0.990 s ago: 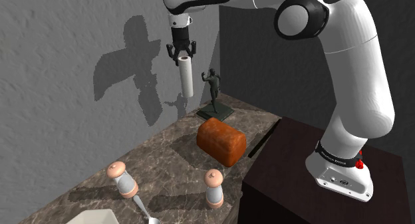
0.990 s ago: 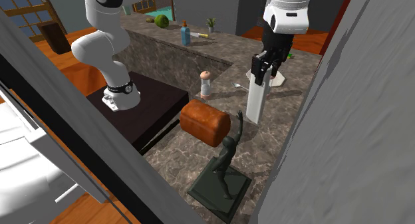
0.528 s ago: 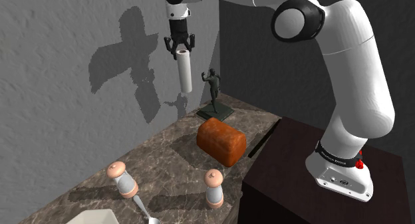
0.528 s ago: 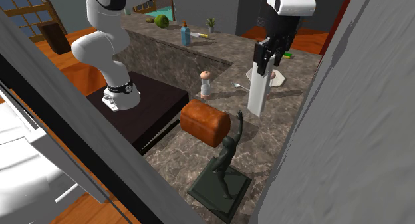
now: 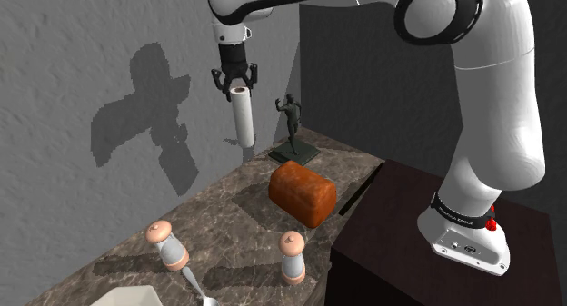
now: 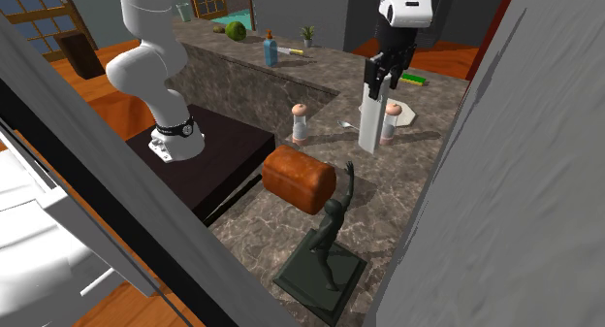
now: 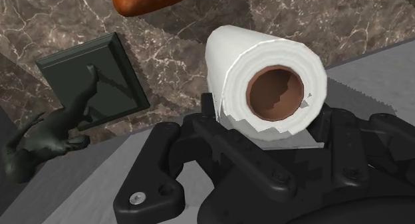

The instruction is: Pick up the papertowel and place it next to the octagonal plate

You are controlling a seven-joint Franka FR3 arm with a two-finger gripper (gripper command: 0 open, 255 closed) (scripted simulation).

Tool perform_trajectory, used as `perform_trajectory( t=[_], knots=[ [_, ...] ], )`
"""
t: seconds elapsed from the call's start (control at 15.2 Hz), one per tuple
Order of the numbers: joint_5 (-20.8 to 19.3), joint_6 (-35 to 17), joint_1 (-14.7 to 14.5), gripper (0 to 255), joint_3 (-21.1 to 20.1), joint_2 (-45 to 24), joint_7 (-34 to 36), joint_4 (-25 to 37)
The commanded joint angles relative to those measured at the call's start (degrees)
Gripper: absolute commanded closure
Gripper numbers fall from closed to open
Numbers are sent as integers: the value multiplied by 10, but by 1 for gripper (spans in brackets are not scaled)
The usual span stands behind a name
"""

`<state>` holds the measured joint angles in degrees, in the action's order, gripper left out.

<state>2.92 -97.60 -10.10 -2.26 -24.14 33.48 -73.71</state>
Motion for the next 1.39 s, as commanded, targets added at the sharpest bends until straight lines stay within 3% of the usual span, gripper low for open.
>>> perform_trajectory(
  t=[0.0,0.66,1.32],
  knots=[
    [-2,-21,-15,255,-6,11,21,-31],
    [-14,-99,-93,255,-39,22,130,-113],
    [-34,-147,-176,255,-67,-23,242,-111]
  ],
)
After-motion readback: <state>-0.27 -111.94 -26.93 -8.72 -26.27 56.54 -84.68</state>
